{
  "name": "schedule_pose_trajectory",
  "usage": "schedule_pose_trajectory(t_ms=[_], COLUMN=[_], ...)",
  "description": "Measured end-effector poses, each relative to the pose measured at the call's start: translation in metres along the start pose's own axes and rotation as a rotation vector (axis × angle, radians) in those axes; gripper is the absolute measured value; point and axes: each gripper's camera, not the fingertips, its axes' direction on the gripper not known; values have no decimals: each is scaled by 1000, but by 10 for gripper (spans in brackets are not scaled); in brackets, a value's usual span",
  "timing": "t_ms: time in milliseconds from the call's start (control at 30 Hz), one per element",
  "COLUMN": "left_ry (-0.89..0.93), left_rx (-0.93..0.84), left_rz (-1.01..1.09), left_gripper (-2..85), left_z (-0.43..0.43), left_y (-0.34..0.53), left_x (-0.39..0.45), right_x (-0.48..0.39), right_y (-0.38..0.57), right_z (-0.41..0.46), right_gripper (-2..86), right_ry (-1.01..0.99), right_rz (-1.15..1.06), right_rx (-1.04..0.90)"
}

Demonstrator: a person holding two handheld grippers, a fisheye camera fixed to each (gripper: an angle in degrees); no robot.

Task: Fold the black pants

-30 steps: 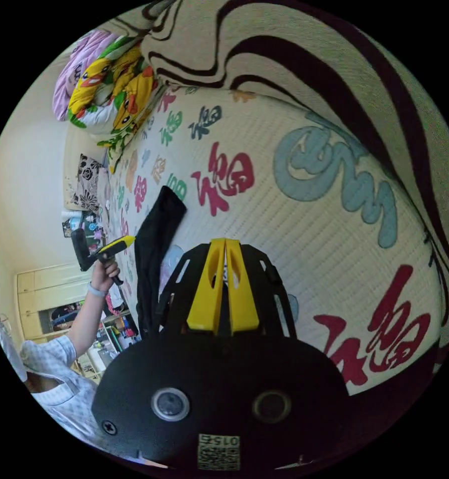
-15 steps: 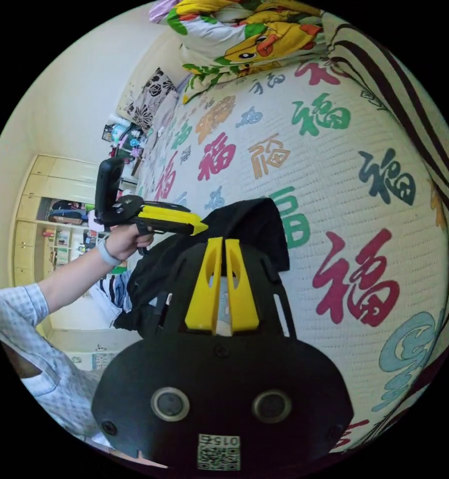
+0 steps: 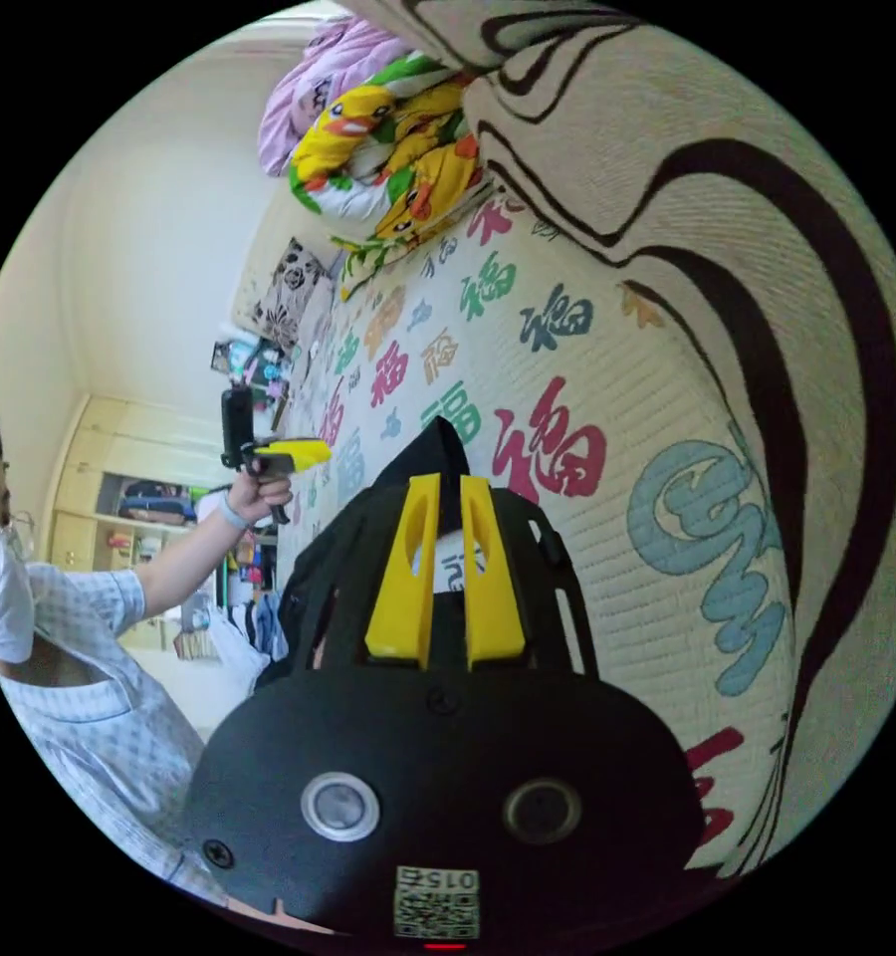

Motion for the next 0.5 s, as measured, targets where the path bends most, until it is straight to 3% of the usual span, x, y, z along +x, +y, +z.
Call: schedule_pose_trajectory(t_ms=[67, 100, 167, 233, 300, 400, 500], left_ry=[63, -31, -189, -252, -327, -484, -484], left_rx=[114, 93, -2, -230, -366, -305, -226], left_rz=[-62, -134, -182, -211, -188, -52, 56], left_gripper=[55, 54, 50, 26, 11, 3, 1], left_z=[-8, -6, 7, 42, 65, 62, 51], left_y=[4, 5, 7, 8, 9, 0, -5], left_x=[-11, -19, -27, -41, -41, -13, 14], right_x=[-16, -25, -32, -36, -41, -40, -38], right_y=[-12, -19, -25, -25, -20, -5, 2], right_z=[33, 58, 94, 124, 123, 95, 73], right_gripper=[108, 110, 74, 13, 3, -3, -1], right_ry=[14, 32, 62, 94, 96, 93, 17], right_rz=[-76, -114, -127, -85, -75, -40, -4], right_rx=[-97, -167, -267, -365, -348, -256, -162])
